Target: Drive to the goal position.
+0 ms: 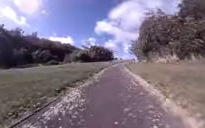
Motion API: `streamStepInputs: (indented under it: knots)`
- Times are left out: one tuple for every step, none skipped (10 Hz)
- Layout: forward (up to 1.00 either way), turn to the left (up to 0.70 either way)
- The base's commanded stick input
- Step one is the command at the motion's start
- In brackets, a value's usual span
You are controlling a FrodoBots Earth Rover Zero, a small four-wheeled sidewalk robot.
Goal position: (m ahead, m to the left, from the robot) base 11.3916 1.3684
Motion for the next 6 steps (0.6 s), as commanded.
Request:
streamStepInputs:
  knots:
    - [1.0, -0.29]
    - [1.0, -0.39]
    - [1.0, -0.35]
    - [1.0, -0.29]
    - [1.0, -0.13]
    - [1.0, -0.39]
